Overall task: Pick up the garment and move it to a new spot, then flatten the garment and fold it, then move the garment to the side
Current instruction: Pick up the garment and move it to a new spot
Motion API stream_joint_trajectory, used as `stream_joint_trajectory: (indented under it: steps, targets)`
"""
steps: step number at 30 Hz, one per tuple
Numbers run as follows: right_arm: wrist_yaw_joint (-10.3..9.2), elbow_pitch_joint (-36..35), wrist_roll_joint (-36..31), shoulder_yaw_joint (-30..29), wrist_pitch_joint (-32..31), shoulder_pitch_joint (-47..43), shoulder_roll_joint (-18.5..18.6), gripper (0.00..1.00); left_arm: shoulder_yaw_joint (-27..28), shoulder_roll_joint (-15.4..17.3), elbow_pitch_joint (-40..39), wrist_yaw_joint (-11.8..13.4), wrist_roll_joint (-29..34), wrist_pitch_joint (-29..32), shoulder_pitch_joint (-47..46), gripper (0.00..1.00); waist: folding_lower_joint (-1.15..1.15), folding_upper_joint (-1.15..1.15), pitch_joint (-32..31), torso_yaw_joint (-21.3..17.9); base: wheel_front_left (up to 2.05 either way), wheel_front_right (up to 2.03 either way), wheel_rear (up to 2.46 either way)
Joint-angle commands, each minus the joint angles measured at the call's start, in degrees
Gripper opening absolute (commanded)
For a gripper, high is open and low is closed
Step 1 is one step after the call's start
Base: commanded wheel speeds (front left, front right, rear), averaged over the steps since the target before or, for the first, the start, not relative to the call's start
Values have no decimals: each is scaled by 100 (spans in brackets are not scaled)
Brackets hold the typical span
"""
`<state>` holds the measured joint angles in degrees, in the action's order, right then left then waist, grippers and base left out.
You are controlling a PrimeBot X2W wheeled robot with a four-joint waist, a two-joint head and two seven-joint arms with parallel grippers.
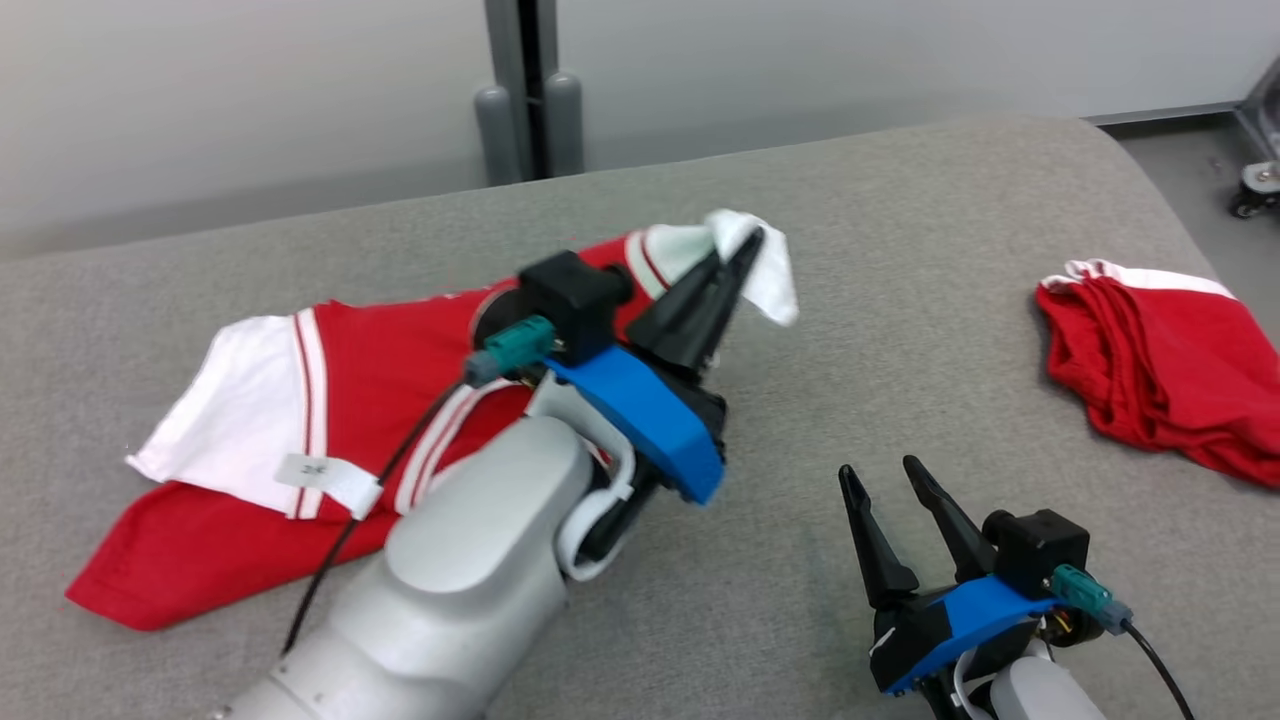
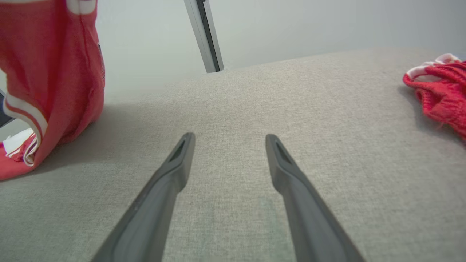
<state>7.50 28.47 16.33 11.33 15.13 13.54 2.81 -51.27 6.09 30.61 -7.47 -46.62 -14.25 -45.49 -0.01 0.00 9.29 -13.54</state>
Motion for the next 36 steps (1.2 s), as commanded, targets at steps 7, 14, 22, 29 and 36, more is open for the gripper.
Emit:
stream_joint_trajectory:
  steps: [7,14,22,29,36]
  targets:
    - [-2,-6,39,16,0,-127,21,100,-239,-211,370,-4,-119,-88,241,100,1,0,-39,-165,0,0,0]
    - [-2,6,-8,-191,0,-163,22,100,579,-33,626,86,229,-98,869,100,1,0,-127,136,0,0,0]
    - [-1,68,10,-309,0,-318,21,100,2232,281,188,372,930,-99,2313,100,1,0,-524,476,0,0,0]
    - [-2,113,-39,-446,1,-564,21,100,3886,112,-441,525,1816,-100,3910,100,1,0,-873,663,0,0,0]
    - [-1,150,-194,-666,0,-802,21,100,4910,-190,-892,374,2769,-100,4945,100,1,0,-1050,819,0,0,0]
